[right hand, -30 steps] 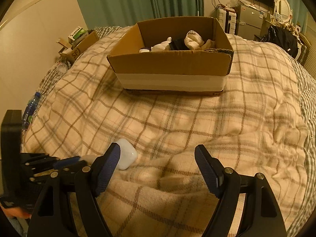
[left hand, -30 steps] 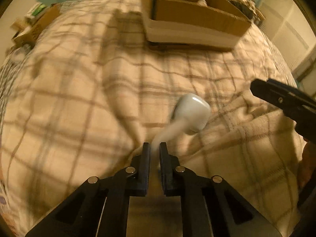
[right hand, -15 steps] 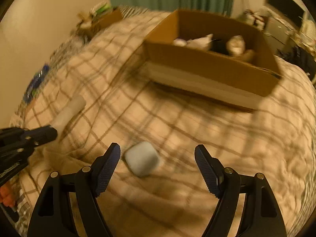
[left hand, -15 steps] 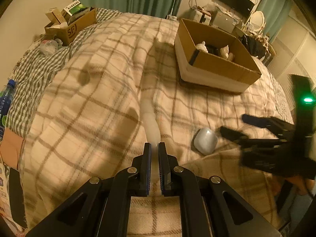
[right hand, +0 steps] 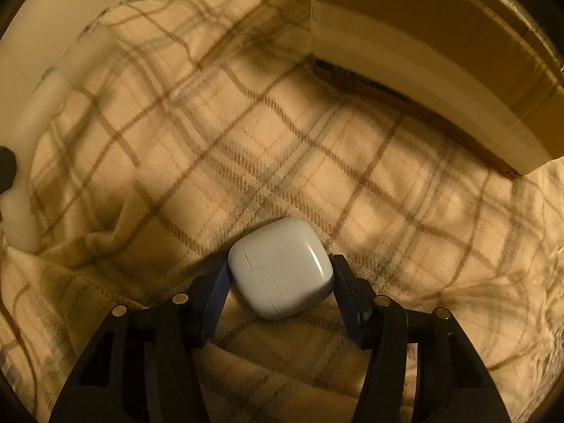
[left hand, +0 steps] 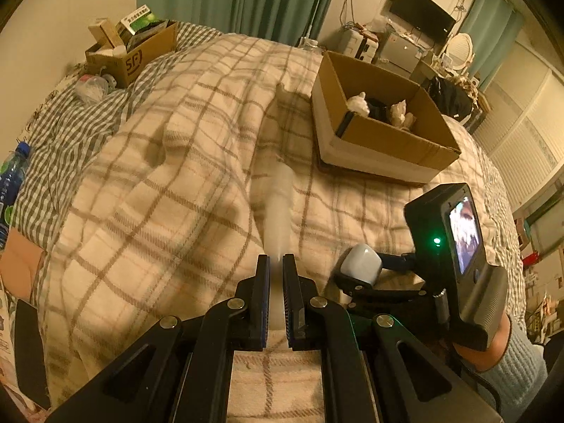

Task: Organize objects
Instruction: 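Grasp the white tube with the left gripper while the right grasps the earbud case, then carry the tube and earbud case into the box and release both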

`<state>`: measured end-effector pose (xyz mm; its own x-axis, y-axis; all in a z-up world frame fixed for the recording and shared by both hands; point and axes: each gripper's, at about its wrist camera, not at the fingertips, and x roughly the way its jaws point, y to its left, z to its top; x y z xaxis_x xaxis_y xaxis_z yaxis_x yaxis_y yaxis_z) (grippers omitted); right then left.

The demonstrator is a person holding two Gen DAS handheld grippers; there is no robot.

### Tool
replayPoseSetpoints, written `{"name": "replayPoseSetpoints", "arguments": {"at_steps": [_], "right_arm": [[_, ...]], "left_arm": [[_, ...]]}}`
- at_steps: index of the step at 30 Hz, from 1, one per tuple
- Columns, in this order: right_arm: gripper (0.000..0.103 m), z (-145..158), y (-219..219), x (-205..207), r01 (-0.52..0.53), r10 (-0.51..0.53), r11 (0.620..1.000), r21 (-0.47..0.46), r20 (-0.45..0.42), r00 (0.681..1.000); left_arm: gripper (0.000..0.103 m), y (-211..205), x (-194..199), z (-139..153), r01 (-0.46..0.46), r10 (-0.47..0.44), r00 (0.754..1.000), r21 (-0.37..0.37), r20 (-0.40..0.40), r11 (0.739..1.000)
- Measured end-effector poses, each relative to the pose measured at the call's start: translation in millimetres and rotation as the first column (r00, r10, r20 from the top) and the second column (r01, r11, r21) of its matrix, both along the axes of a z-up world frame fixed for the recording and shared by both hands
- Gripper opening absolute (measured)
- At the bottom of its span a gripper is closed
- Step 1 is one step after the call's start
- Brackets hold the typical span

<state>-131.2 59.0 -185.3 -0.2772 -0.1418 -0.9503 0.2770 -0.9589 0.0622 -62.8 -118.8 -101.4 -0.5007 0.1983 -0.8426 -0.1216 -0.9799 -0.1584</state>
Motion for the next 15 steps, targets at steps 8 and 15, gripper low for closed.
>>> {"name": "replayPoseSetpoints", "arguments": {"at_steps": [8, 15], "right_arm": [[0.056, 63.4, 22.2, 28.0, 0.038, -0.05, 0.996, -0.083, -0.154, 0.987], [0.056, 130.1, 40.8, 53.6, 0.072, -0.101, 0.991, -0.11, -0.283, 0.954]], "left_arm": [[0.006, 13.2, 15.7, 39.3, 0.013, -0.014, 0.998, -0.008, -0.065, 1.0], [0.006, 36.3, 27.1, 80.7, 0.05, -0.05, 0.987, -0.006, -0.151, 0.999]]}}
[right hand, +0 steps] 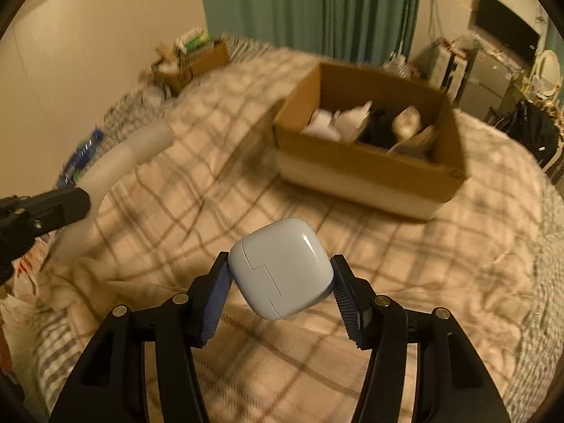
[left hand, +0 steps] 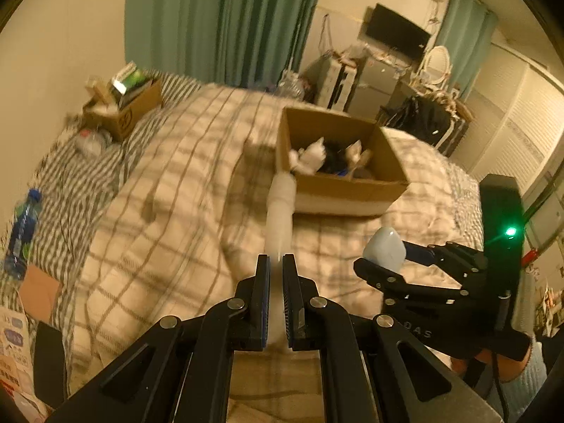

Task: Organize objects
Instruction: 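Carry the tube and earbud case into the box and release both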

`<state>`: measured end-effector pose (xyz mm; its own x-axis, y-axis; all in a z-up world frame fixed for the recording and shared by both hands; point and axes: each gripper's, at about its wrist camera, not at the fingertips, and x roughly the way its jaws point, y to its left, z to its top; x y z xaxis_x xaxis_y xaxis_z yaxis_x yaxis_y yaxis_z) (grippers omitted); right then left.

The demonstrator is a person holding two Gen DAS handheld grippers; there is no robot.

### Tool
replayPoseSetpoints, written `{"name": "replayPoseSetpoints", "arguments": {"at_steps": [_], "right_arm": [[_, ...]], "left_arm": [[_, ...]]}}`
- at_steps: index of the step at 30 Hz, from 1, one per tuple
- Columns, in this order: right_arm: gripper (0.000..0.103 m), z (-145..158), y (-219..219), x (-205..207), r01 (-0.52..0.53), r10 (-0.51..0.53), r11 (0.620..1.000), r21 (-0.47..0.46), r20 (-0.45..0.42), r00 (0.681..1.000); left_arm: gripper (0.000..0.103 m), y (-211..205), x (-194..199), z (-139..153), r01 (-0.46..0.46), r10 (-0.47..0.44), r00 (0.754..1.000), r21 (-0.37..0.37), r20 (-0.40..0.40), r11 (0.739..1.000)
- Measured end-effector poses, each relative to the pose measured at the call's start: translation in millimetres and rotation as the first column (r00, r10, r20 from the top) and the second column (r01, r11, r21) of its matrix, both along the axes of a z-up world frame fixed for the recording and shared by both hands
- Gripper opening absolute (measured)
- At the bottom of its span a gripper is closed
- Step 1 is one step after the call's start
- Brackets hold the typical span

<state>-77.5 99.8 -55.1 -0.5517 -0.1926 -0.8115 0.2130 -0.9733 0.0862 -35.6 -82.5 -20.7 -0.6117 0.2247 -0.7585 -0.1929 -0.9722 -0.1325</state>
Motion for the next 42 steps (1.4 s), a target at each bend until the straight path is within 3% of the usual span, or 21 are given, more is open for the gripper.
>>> {"name": "replayPoseSetpoints", "arguments": {"at_steps": [11, 17, 24, 34, 42], "right_arm": [[0.056, 83.7, 37.9, 21.7, 0.06, -0.058, 0.998, 0.006, -0.159, 0.986], [0.056, 108.8, 57.5, 15.2, 0.085, -0.082, 0.996, 0.006, -0.206, 0.975], [0.056, 126.9, 78.5, -22.5, 0.105, -0.1, 0.994, 0.008, -0.242, 0.965], [0.056, 127.0, 108.1, -102.3, 0.134, -0.132, 0.991, -0.008, -0.244, 0.961], [0.055, 84.3, 125.3, -176.9, 0.16, -0.159, 0.987, -0.014, -0.191, 0.969]], "left_arm": [[0.006, 48.4, -7.6, 46.2, 0.085, -0.086, 0.994, -0.012, -0.064, 0.996], [0.006, 75.0, -25.5, 65.3, 0.13, -0.132, 0.987, -0.027, -0.095, 0.991], [0.006, 100.5, -70.7, 72.4, 0.164, -0.166, 0.981, -0.035, -0.096, 0.986], [0.006, 126.3, -154.7, 52.7, 0.186, -0.19, 0.98, -0.057, -0.062, 0.981], [0.006, 144.5, -219.3, -1.1, 0.204, -0.204, 0.979, -0.063, 0.005, 0.977]]}}
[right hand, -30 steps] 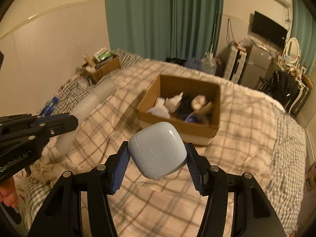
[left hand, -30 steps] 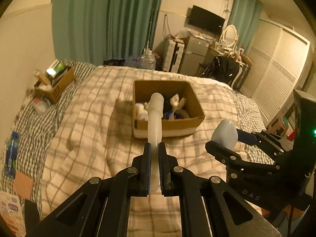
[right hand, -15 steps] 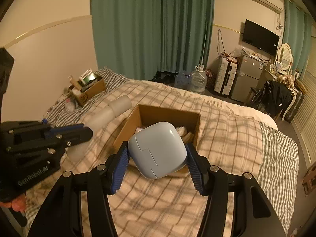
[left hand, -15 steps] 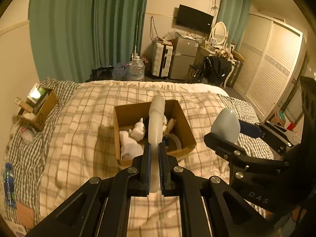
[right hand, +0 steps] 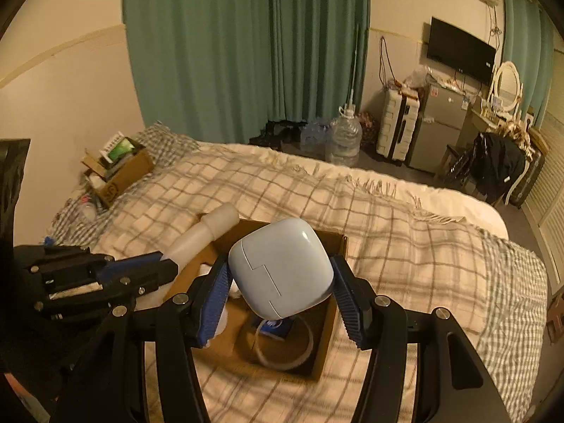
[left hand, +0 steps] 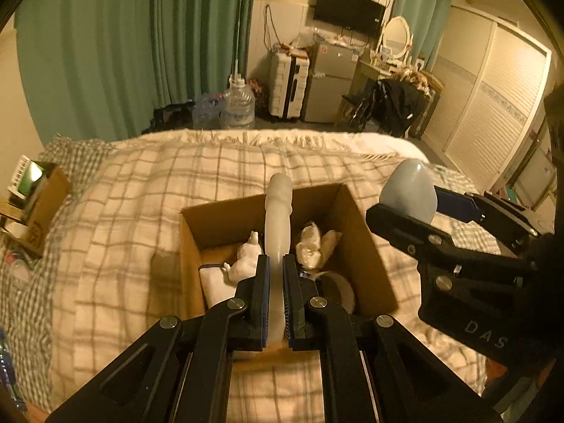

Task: Organize objects
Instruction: 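Carry the tube and earbud case into the box and release both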

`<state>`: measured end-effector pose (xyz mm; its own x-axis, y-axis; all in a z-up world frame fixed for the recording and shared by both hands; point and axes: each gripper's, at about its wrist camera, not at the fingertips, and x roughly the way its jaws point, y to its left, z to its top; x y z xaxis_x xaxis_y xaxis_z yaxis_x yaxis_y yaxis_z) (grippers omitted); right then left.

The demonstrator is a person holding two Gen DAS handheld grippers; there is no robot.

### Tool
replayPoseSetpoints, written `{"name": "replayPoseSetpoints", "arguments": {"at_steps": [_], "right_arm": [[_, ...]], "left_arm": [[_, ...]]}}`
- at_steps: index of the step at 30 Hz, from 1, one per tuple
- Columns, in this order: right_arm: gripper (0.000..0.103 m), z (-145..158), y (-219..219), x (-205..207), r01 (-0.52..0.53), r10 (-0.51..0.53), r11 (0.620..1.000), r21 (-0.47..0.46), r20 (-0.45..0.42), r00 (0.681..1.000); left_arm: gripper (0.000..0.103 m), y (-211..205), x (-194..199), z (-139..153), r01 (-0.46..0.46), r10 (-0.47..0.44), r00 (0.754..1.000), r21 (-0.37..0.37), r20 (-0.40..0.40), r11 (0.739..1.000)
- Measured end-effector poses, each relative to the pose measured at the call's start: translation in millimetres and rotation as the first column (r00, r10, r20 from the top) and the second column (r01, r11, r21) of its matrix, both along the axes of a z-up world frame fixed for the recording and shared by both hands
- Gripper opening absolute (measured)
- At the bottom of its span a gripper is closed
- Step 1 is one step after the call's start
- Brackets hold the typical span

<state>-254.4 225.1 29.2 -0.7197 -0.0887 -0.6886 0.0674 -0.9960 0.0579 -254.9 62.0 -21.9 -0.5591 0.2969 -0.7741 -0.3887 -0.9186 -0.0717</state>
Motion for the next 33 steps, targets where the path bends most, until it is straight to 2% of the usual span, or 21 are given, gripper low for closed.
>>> {"name": "replayPoseSetpoints", "arguments": {"at_steps": [6, 11, 12, 13, 14, 16, 17, 18, 19, 20, 23, 26, 30, 33], "right_arm": [[0.056, -50.0, 7.3, -49.2, 0.018, -0.017, 1.0, -0.013, 0.073, 0.997], [0.056, -82.3, 11.7, -67.8, 0.055, -0.05, 0.997, -0.048, 0.101, 0.994], [0.058, -85.9, 13.4, -66.9, 0.064, -0.058, 0.996, -0.062, 0.09, 0.994], [0.069, -86.6, 14.9, -65.7, 0.061, -0.055, 0.996, -0.072, 0.082, 0.995], [0.075, -85.5, 14.9, -63.5, 0.061, -0.056, 0.995, -0.075, 0.072, 0.996], [0.075, -79.7, 16.5, -57.1, 0.066, -0.062, 0.995, -0.074, 0.052, 0.997], [0.075, -75.6, 17.7, -54.5, 0.069, -0.066, 0.995, -0.075, 0.048, 0.997], [0.075, -69.4, 19.9, -51.3, 0.077, -0.074, 0.994, -0.076, 0.042, 0.996], [0.076, -62.1, 22.0, -48.1, 0.085, -0.083, 0.993, -0.076, 0.034, 0.996], [0.077, -51.9, 25.6, -42.8, 0.095, -0.094, 0.993, -0.076, 0.02, 0.995], [0.083, -22.6, 32.3, -27.1, 0.119, -0.12, 0.99, -0.069, -0.015, 0.993], [0.087, 15.6, 39.1, -4.1, 0.142, -0.146, 0.988, -0.061, -0.064, 0.987], [0.092, 71.6, 40.0, 36.3, 0.159, -0.164, 0.986, -0.046, -0.146, 0.976], [0.097, 108.7, 39.6, 70.2, 0.177, -0.18, 0.984, -0.035, -0.197, 0.964]], "left_arm": [[0.006, 3.0, -31.5, -50.6, 0.005, -0.003, 0.998, -0.03, 0.057, 1.0], [0.008, 0.4, -37.6, -81.2, 0.011, -0.008, 0.995, -0.029, 0.096, 1.0], [0.011, 0.4, -37.4, -84.6, 0.013, -0.01, 0.994, -0.026, 0.105, 1.0], [0.014, 0.1, -37.7, -87.3, 0.013, -0.011, 0.993, -0.018, 0.119, 1.0], [0.015, -0.1, -37.9, -87.9, 0.011, -0.009, 0.991, -0.011, 0.133, 1.0], [0.022, -1.8, -37.1, -86.2, -0.009, 0.01, 0.989, -0.003, 0.15, 1.0], [0.032, -2.6, -36.5, -83.6, -0.018, 0.018, 0.988, -0.003, 0.151, 1.0], [0.04, -2.6, -34.6, -78.8, -0.025, 0.026, 0.988, -0.006, 0.149, 1.0], [0.056, -2.3, -30.9, -70.7, -0.037, 0.039, 0.99, -0.017, 0.135, 0.999], [0.067, -1.6, -27.5, -62.0, -0.045, 0.047, 0.992, -0.023, 0.113, 0.999], [0.08, 0.2, -9.1, -23.3, -0.055, 0.056, 0.998, -0.031, 0.029, 0.998], [0.092, 0.5, 5.7, 14.2, -0.071, 0.069, 0.997, -0.042, -0.044, 0.997], [0.094, -6.8, 34.4, 71.9, -0.098, 0.095, 0.987, -0.021, -0.133, 0.995], [0.101, -16.1, 58.9, 109.8, -0.109, 0.109, 0.974, 0.013, -0.197, 0.994]]}}
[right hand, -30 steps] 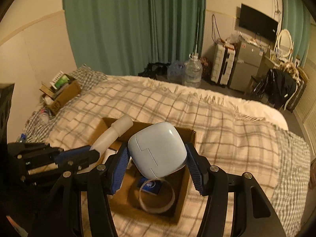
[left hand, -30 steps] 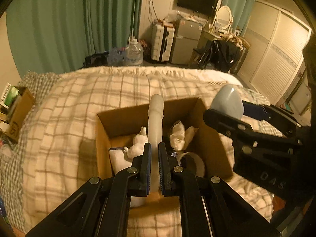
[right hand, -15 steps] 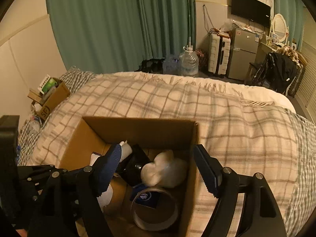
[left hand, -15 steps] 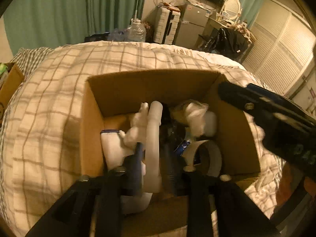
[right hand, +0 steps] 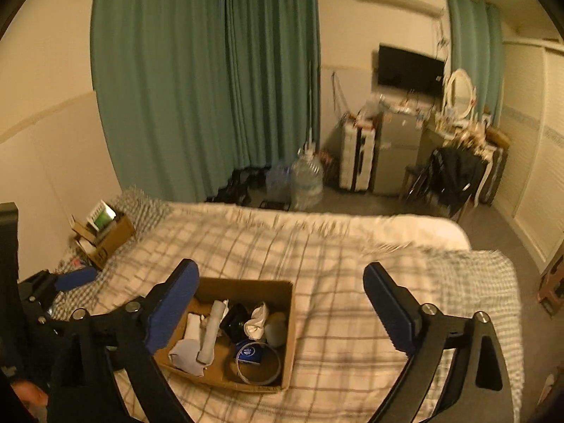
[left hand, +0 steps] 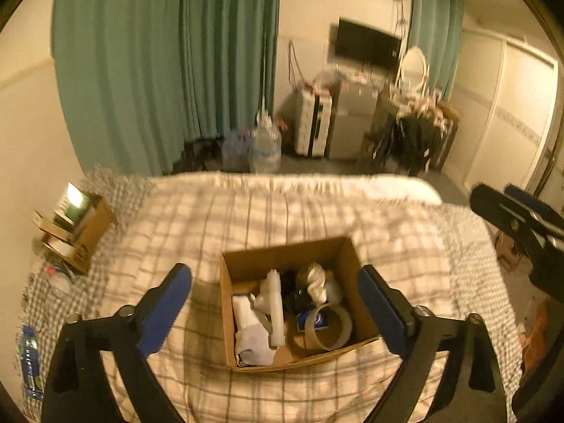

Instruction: Organize objects

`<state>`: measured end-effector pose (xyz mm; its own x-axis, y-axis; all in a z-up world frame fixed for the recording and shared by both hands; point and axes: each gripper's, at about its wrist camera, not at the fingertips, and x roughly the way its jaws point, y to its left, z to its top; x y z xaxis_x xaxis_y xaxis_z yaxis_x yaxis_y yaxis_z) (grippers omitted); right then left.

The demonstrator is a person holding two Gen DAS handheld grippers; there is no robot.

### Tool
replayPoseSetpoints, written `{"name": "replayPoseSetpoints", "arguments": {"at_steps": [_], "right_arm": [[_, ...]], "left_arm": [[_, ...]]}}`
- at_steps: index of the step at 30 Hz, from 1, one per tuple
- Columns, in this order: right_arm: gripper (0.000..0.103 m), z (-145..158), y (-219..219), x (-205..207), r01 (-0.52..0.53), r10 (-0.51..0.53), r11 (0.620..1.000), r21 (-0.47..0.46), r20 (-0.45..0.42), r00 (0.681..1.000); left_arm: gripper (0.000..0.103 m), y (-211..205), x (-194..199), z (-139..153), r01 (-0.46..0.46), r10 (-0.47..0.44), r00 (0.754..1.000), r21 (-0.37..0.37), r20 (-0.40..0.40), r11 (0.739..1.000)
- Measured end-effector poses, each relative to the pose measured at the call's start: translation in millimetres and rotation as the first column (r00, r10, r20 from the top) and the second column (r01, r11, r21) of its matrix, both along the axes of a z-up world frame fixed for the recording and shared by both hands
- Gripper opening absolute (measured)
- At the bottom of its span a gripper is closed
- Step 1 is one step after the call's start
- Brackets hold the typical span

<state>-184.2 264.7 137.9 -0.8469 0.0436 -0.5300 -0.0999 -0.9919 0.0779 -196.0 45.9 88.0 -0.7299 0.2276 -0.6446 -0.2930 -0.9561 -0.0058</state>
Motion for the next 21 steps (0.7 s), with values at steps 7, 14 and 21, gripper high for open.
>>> {"name": "replayPoseSetpoints", "arguments": {"at_steps": [7, 14, 21], "right_arm": [[0.102, 57.4, -2.2, 75.4, 0.049, -0.045, 0.998, 0.032, -0.1, 0.994], [0.102, 56.3, -18.6, 121.4, 0.1, -0.081, 0.99, 0.1, -0.178, 0.981], [0.102, 2.3, -34.5, 121.3, 0.081, -0.069, 0.994, 0.078, -0.144, 0.987]], "left_arm": [[0.103, -20.1, 53.6, 62.0, -0.023, 0.024, 0.988, 0.01, -0.154, 1.0], [0.103, -33.2, 94.6, 72.6, -0.082, 0.075, 0.957, -0.014, -0.282, 0.997], [0.103, -48.3, 103.0, 31.8, -0.121, 0.125, 0.945, 0.034, -0.302, 0.992]]}}
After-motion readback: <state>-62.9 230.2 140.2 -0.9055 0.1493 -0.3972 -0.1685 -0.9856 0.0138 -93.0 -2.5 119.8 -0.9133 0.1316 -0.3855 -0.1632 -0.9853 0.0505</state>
